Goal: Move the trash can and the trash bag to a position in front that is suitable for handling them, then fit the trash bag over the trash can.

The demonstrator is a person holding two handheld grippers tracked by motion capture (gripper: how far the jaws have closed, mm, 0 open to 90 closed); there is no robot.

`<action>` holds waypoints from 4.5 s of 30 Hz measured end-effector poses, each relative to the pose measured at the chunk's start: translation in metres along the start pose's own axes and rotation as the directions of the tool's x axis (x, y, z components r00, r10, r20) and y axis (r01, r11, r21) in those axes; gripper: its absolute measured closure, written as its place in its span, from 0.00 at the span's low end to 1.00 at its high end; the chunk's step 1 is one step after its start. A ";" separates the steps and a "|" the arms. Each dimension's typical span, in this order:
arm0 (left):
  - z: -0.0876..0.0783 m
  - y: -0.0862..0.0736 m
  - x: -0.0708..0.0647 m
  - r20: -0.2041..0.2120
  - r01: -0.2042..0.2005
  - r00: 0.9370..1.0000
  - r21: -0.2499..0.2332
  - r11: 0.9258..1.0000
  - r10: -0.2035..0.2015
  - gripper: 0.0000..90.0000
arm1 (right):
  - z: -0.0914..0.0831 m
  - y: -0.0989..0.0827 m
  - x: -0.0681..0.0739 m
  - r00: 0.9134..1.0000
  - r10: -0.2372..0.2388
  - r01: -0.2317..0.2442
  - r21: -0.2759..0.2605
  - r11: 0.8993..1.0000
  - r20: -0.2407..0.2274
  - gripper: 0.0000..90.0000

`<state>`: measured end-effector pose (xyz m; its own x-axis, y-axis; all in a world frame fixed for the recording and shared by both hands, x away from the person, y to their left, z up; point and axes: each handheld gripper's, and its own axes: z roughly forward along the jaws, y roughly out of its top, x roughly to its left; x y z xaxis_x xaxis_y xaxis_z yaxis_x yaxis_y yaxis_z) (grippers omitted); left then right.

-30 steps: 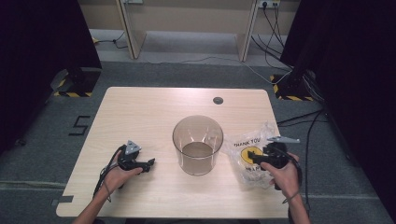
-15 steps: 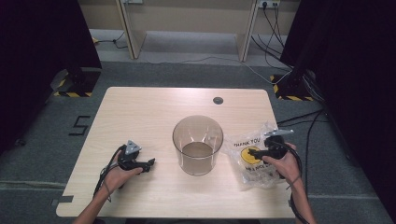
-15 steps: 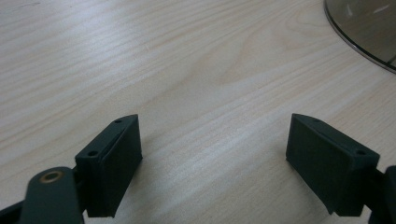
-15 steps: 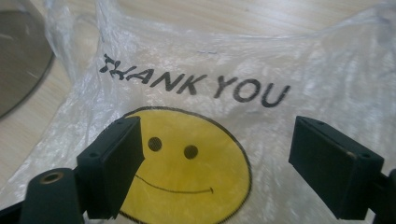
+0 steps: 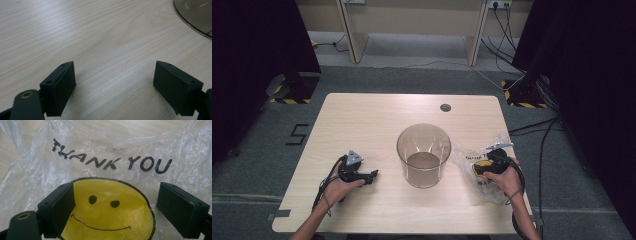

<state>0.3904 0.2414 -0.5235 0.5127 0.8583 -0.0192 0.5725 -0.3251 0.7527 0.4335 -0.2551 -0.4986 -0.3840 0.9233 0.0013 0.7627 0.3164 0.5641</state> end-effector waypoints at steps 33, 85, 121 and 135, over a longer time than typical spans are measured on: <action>0.001 0.001 0.000 0.007 -0.003 1.000 0.000 1.000 0.003 0.19 | -0.011 -0.013 0.006 1.000 0.010 -0.012 -0.084 0.996 -0.019 0.80; -0.021 0.018 0.003 0.049 0.061 0.997 -0.099 0.993 -0.056 0.25 | -0.125 0.141 0.111 0.947 -0.308 0.209 -0.558 0.803 -0.088 0.96; -0.035 0.138 -0.049 0.362 0.199 0.929 -0.307 0.931 -0.079 0.54 | -0.077 0.141 0.182 0.870 -0.455 0.320 -0.484 0.814 -0.191 0.91; -0.032 0.134 -0.050 0.305 0.114 0.952 -0.331 0.937 -0.008 0.88 | -0.086 0.125 0.164 0.865 -0.411 0.248 -0.468 0.848 -0.287 0.54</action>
<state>0.4207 0.1674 -0.4004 0.6788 0.6991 -0.2248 0.3830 -0.0759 0.9206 0.4215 -0.0830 -0.3567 -0.7950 0.6066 0.0063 0.3086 0.3955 0.8651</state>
